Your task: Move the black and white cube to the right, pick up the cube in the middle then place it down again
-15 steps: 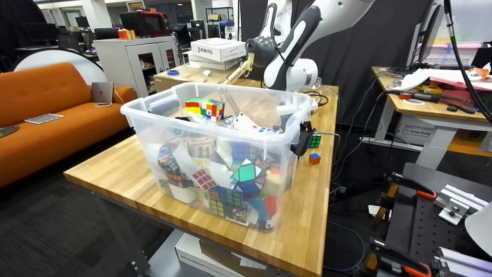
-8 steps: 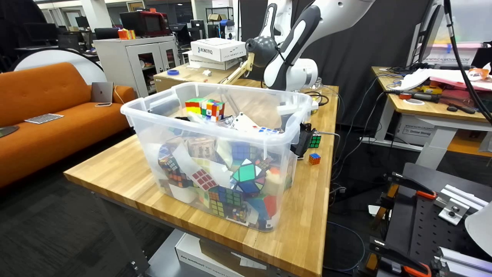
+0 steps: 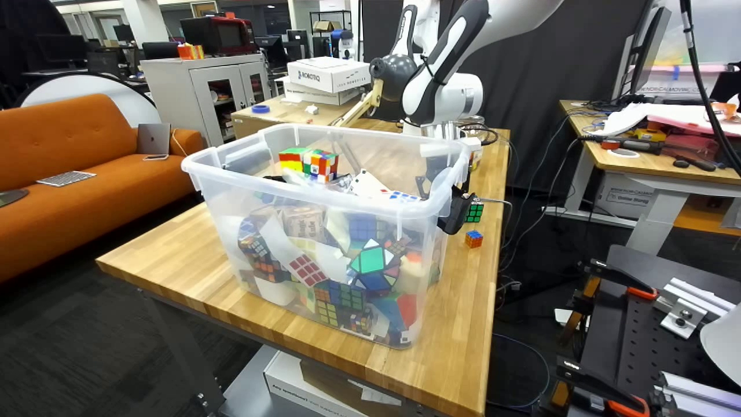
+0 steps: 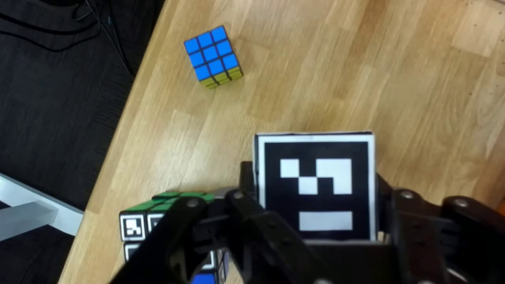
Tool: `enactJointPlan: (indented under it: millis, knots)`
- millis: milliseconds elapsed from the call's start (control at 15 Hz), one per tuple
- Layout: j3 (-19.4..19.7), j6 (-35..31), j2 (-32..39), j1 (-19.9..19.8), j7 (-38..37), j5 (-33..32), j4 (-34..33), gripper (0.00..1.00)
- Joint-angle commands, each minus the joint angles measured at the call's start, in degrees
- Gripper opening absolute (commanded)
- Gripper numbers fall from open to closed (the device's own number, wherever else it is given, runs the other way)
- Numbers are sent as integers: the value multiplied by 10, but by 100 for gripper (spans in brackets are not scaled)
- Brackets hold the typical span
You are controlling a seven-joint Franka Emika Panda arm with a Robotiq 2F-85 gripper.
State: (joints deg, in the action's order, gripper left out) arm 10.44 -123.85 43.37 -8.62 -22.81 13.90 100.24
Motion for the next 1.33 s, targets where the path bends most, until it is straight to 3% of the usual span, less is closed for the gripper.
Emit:
enactJointPlan:
  millis: [0,600,667,1267]
  knots:
    - [-1,11,-12,-15,-6,14,-18,38]
    - [16,2,-8,-51,-39,33,-72,38]
    - [17,2,-9,-54,-39,33,-76,63]
    - [16,2,-4,-50,-40,33,-75,63]
